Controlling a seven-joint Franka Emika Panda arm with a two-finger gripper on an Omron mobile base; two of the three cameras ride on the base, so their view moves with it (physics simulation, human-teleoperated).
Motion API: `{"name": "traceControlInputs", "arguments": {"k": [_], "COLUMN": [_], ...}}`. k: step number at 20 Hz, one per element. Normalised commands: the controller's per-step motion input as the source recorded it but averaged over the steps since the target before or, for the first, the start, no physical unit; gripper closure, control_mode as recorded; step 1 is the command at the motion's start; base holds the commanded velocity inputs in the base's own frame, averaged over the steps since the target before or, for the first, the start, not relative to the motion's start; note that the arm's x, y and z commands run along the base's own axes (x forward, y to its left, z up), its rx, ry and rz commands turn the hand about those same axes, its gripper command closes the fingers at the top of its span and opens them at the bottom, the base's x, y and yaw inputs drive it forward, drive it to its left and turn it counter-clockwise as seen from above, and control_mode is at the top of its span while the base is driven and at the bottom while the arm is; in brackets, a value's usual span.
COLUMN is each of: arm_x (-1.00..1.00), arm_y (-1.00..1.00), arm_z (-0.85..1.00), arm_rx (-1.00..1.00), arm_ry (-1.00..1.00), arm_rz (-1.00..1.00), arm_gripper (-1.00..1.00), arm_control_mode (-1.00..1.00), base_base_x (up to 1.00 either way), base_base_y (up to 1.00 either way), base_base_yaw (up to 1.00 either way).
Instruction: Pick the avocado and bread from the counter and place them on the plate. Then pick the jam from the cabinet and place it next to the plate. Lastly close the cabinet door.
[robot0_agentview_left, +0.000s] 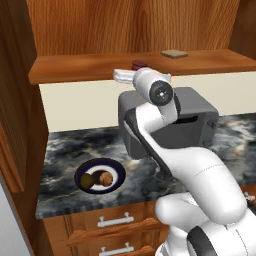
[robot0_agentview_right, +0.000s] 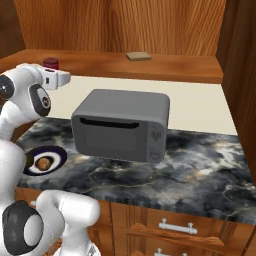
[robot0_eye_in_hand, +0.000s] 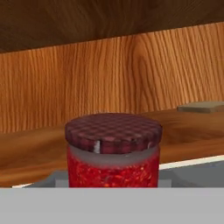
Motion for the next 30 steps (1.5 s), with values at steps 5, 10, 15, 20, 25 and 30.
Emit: {"name": "traceControlInputs", "arguments": {"k": [5,10,15,20,25,30], "arm_x": [-1.0,-1.0,-0.79,-0.38,-0.15,0.0], "arm_y": [-0.35,-0.29,-0.17,-0.01,0.0,0.0], "arm_z": [-0.02,-0.13,-0.39,-0.64,-0.65,-0.71], "arm_rx": [0.0,0.0,0.0,-0.01,-0.06,-0.12], "arm_ry": [0.0,0.04,0.18,0.29,0.17,0.06], "arm_rz": [0.08,0.25,0.31,0.29,0.21,0.13], "arm_gripper": [1.0,1.0,1.0,1.0,1.0,1.0], "arm_control_mode": [-1.0,-1.0,-1.0,-1.0,-1.0,-1.0], "base_base_x": [0.0,0.0,0.0,0.0,0.0,0.0], "base_base_y": [0.0,0.0,0.0,0.0,0.0,0.0], "base_base_yaw": [0.0,0.0,0.0,0.0,0.0,0.0]}}
